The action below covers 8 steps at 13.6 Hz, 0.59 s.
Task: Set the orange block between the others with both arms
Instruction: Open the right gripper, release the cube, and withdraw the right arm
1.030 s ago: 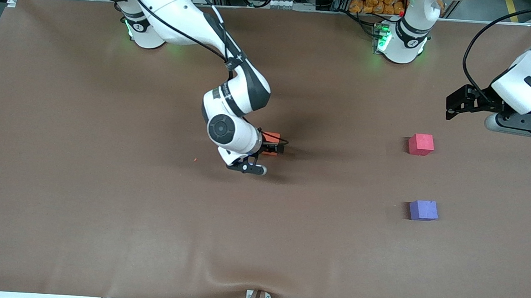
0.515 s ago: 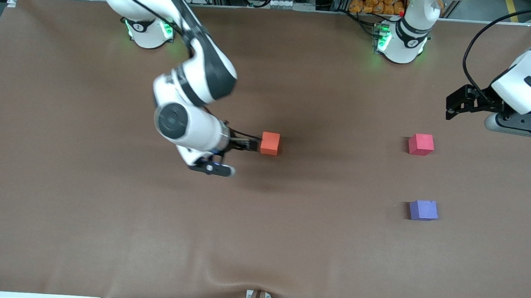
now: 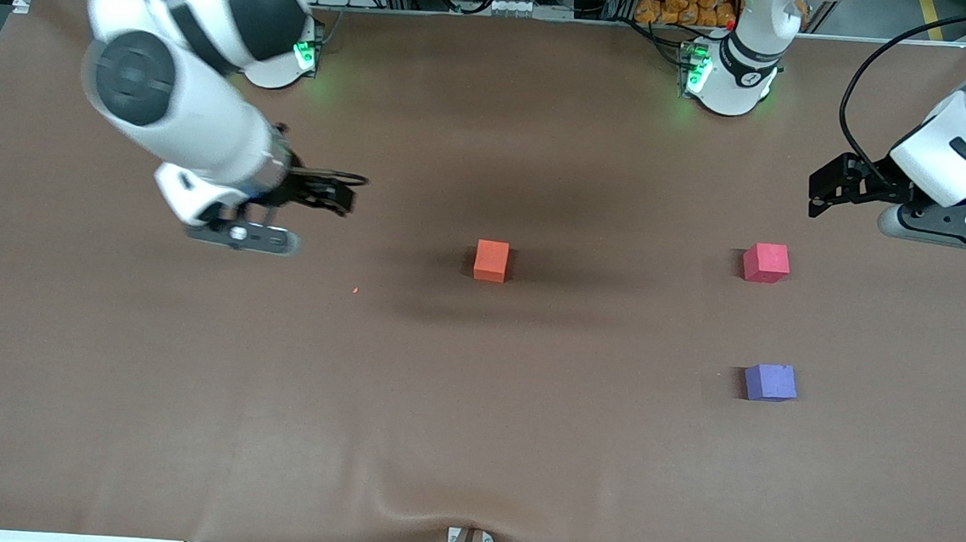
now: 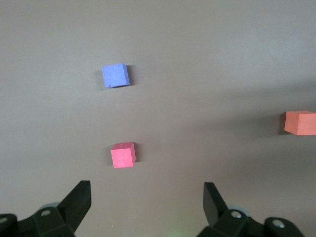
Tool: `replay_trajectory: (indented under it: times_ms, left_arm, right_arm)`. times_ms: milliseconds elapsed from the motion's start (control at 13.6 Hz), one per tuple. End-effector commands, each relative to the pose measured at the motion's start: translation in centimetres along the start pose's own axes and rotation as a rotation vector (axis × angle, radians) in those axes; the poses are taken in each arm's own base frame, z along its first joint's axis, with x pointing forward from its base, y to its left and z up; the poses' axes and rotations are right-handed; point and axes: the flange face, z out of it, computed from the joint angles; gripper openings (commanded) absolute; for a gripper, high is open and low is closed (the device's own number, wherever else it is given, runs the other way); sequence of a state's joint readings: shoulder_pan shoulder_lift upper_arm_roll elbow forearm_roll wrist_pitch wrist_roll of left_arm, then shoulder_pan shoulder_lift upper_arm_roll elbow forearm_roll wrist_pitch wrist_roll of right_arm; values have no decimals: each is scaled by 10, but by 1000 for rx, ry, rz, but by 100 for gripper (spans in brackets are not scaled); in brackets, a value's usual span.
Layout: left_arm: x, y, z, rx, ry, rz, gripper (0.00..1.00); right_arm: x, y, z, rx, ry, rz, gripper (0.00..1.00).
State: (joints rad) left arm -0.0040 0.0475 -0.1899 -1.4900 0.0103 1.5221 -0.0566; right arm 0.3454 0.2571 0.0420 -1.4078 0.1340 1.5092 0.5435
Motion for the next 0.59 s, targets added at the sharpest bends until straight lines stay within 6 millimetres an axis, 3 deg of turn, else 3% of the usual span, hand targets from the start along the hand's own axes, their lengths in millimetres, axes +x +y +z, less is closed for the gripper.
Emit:
replay_trajectory:
  times_ms: [0, 294, 515]
  left_arm:
    - [9, -2, 4, -18, 0, 3, 100]
    - [12, 12, 14, -33, -16, 34, 100]
    - [24, 51, 44, -94, -72, 88, 100]
  right_arm:
    - [-2, 50, -26, -4, 0, 53, 100]
    - [2, 141, -64, -37, 17, -49, 100]
    - [13, 202, -78, -45, 37, -114, 100]
